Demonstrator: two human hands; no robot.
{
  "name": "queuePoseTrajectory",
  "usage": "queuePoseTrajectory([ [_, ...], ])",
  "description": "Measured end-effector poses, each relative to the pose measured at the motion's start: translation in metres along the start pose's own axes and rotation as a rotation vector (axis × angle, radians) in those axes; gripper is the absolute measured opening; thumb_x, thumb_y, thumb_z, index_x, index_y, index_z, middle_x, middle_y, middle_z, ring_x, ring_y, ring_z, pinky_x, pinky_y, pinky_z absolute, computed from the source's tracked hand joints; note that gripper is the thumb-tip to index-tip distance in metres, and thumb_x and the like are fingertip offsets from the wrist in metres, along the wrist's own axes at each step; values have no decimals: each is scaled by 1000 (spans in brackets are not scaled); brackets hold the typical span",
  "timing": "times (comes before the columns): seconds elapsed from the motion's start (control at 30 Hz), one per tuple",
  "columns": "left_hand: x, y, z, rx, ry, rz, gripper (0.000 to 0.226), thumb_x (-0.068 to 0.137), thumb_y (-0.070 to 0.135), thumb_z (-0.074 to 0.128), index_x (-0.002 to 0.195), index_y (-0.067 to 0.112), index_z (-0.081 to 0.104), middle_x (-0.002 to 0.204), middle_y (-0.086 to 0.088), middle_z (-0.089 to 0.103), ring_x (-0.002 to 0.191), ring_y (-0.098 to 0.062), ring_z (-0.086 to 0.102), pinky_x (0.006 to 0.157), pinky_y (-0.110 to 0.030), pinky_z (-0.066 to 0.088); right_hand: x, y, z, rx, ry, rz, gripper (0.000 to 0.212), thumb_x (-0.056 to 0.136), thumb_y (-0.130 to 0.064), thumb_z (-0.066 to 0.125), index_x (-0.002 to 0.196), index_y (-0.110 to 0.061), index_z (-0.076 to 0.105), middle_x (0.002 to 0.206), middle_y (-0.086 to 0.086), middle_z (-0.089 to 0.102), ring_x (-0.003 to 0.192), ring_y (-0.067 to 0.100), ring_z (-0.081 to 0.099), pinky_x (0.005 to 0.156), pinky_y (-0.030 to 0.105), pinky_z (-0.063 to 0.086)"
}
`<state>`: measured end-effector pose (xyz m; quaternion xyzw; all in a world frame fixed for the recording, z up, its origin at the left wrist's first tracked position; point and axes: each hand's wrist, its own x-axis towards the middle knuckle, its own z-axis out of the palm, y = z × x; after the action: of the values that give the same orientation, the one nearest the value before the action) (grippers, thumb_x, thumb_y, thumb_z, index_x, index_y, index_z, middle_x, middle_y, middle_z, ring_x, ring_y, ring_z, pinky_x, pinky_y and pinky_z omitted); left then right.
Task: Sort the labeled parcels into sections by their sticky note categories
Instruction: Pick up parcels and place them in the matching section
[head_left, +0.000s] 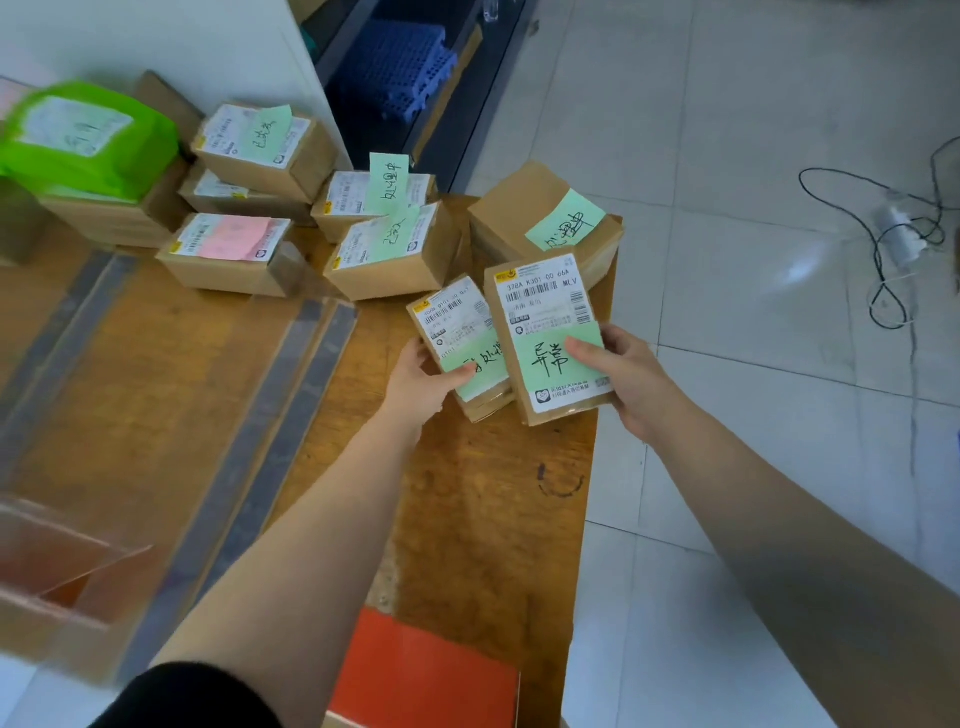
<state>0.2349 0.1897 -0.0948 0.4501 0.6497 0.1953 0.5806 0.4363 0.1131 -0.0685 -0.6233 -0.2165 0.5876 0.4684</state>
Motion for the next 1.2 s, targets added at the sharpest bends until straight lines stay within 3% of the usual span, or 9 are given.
queuePoseTrajectory([
  [0.1,-10,-8,-9,21,-39,-29,79,78,19,75,143,26,31,137,6,51,115,-18,52,78,-35,49,-7,10,6,-4,-36,54,30,84,-18,67,113,-18,59,98,1,72,83,16,71,71,28,59],
  [0.23,-27,-15,-15,61,-71,-59,80,79,22,73,144,31,27,133,7,54,116,-19,52,84,-38,48,-15,21,15,127,-86,188,29,88,-23,62,114,-13,61,98,5,73,87,20,70,79,33,56],
  [0.43,-57,-21,-10,108,-144,-54,84,82,17,68,147,36,18,119,9,49,109,-15,50,81,-29,44,-33,36,26,139,-119,227,41,86,-25,64,124,-10,57,108,9,71,96,24,68,89,38,53],
  [0.63,-84,-21,-28,-42,-84,0,71,83,16,69,142,36,34,120,-1,57,109,-22,59,93,-42,52,-61,38,36,304,-173,207,31,86,-28,60,114,-15,62,100,4,73,88,18,69,83,34,53],
  [0.73,-99,-21,-45,-89,-35,57,67,82,14,69,139,35,40,119,-1,59,103,-20,63,88,-40,54,-76,34,49,384,-164,179,35,82,-26,64,115,-15,62,105,5,73,98,21,68,92,38,52],
  [0.83,-113,-24,-64,-99,-25,81,66,83,11,67,139,33,40,110,4,63,89,-12,65,72,-27,55,-88,30,63,367,-155,141,40,87,-25,62,125,-15,56,116,7,69,110,25,64,98,44,48],
  [1.03,-122,-45,-107,-83,-22,-25,68,85,6,65,142,30,36,112,2,64,80,-9,65,59,-20,56,-110,32,89,297,-75,73,43,88,-19,62,128,-10,49,115,9,68,106,25,66,92,47,52],
  [1.13,-119,-56,-120,-95,-49,-66,69,86,2,63,144,26,35,109,1,63,78,-8,64,67,-25,55,-122,37,107,297,-6,51,41,87,-16,64,124,-11,49,112,9,69,102,24,67,85,42,54],
  [1.2,-116,-61,-124,-91,-84,-73,68,86,1,62,144,25,34,108,2,61,77,-8,63,62,-22,54,-128,40,120,315,49,41,40,87,-16,65,123,-11,50,109,7,69,99,22,67,82,40,55],
])
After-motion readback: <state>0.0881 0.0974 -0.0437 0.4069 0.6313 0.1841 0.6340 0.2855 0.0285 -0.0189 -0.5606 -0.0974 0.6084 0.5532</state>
